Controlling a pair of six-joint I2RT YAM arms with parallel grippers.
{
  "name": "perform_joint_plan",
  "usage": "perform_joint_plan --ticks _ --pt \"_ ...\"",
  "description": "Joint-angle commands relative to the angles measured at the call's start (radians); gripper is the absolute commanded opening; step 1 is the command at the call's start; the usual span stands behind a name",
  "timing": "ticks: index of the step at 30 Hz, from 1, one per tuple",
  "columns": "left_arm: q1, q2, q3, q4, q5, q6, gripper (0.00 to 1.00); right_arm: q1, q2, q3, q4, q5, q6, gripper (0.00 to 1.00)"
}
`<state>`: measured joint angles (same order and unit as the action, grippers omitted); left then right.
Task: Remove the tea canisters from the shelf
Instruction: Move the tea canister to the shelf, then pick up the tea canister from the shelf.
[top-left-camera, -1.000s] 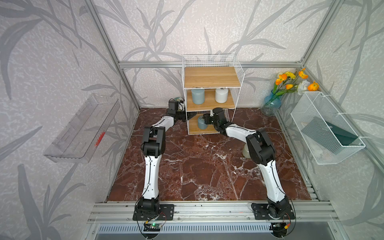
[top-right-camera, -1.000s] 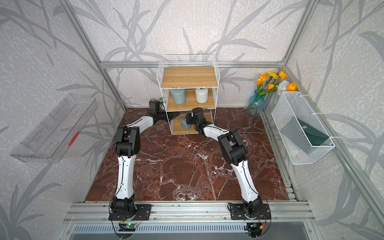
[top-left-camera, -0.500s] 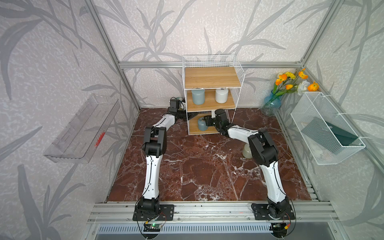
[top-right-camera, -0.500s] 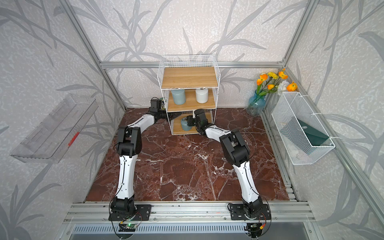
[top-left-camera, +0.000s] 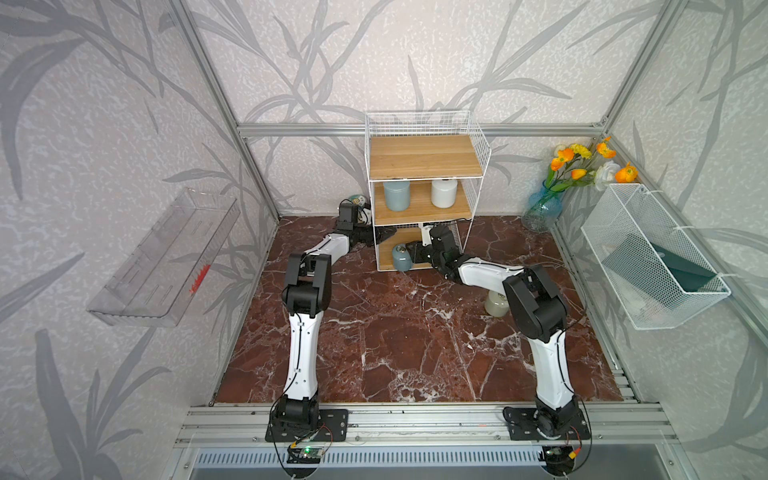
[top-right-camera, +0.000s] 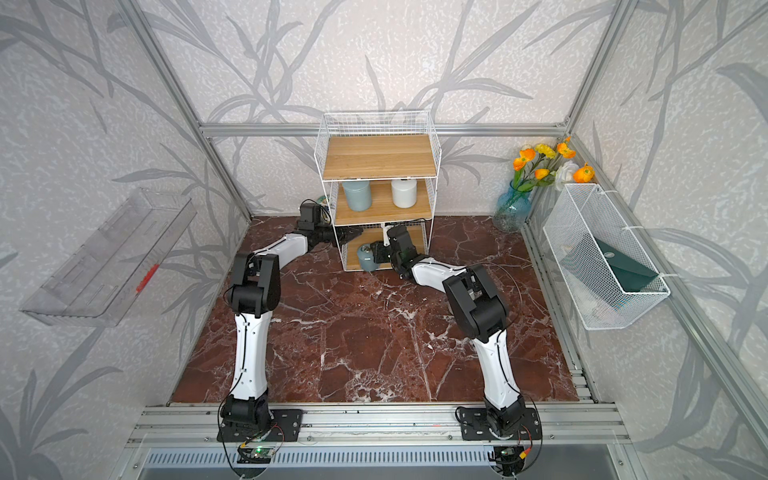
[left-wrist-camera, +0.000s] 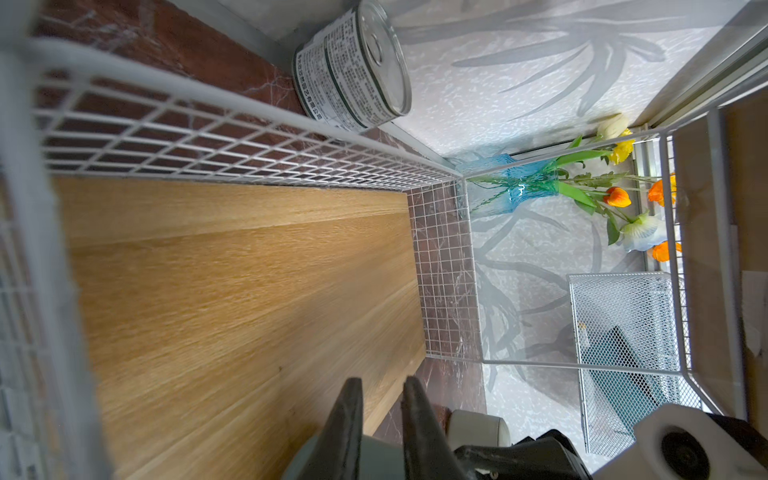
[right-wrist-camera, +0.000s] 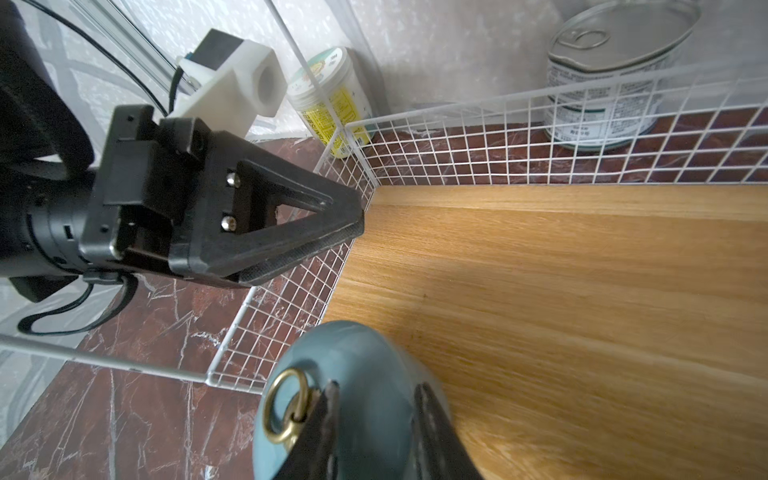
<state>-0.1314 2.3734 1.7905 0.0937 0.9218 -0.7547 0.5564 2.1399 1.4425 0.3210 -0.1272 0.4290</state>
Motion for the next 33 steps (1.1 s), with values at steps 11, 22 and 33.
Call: perform_joint_plan --ticks 11,22,33 --pt "0.03 -0.182 -0.197 0.291 -0.113 -0.122 0.29 0.092 -0.162 -0.133 -0.001 0.156 -0.106 0.99" --pt "0.052 -0.335 -0.398 0.338 -0.228 -0.126 0.29 0.156 -0.131 -0.111 -0.07 0.33 -0.159 0.99" --pt "0.079 -0.487 -0.68 0.401 -0.301 -0.085 0.3 0.155 0.038 0.114 -0.18 0.334 -0.197 0.99"
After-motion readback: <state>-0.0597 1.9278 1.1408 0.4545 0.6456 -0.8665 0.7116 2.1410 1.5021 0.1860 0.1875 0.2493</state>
